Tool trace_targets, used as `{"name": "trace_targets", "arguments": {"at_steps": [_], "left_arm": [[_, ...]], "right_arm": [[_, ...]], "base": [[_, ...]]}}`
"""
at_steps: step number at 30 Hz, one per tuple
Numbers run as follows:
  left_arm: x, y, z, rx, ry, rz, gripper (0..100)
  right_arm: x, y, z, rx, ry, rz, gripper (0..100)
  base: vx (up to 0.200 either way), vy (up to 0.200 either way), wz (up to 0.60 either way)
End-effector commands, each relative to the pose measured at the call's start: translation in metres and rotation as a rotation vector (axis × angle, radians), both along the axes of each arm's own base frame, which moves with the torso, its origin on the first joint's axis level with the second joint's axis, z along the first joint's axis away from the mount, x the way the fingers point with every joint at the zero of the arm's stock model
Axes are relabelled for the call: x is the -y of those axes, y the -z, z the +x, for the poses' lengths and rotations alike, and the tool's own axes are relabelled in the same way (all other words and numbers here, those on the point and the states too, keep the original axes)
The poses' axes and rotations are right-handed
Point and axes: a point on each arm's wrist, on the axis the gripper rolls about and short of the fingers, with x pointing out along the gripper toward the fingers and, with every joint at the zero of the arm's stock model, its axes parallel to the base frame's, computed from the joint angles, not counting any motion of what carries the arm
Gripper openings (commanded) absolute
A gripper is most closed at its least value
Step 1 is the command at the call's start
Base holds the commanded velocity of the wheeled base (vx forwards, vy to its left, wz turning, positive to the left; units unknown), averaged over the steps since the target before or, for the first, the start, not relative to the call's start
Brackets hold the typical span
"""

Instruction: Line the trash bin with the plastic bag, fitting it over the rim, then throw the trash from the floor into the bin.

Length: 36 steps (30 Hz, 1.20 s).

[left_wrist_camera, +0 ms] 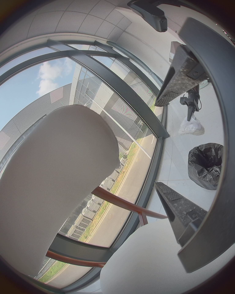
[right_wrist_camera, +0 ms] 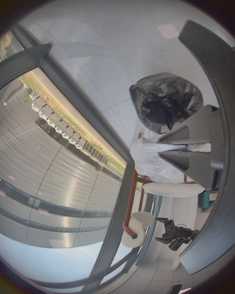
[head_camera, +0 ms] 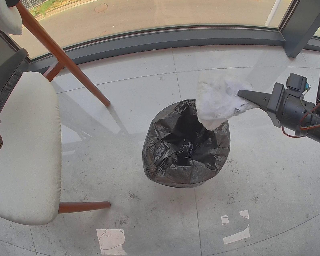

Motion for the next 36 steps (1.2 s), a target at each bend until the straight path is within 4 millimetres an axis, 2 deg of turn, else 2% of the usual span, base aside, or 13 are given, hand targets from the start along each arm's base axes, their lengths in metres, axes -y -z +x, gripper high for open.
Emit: {"name": "trace_targets", "arguments": {"at_steps": [1,3,9,20,21,27,36], "left_arm": [[0.000,0.000,0.000,-0.001,0.000,-0.001,100],[0.000,0.001,0.000,-0.003,0.000,-0.001,100],[0.000,0.001,0.000,-0.003,0.000,-0.001,100],[0.000,0.001,0.000,-0.004,0.000,0.000,100],[0.000,0.001,0.000,-0.005,0.000,0.001,100],[0.000,0.001,0.000,-0.005,0.003,0.002,100],[0.000,0.000,-0.001,-0.003,0.008,-0.001,100]], "right_arm": [[-0.031,0.056,0.034,0.005,0.059,0.029,0],[-0.043,0.070,0.038,0.060,0.055,0.066,0],[-0.058,0.074,0.030,0.032,0.009,0.058,0],[-0.051,0.079,0.028,0.016,0.021,0.036,0],[-0.051,0.079,0.029,0.017,0.024,0.038,100],[-0.046,0.072,0.028,0.031,0.035,0.051,100],[-0.037,0.038,0.010,0.117,0.028,0.098,100]], "base": [[0.000,0.000,0.00],[0.000,0.000,0.00],[0.000,0.000,0.00],[0.000,0.000,0.00],[0.000,0.000,0.00],[0.000,0.000,0.00],[0.000,0.000,0.00]]}}
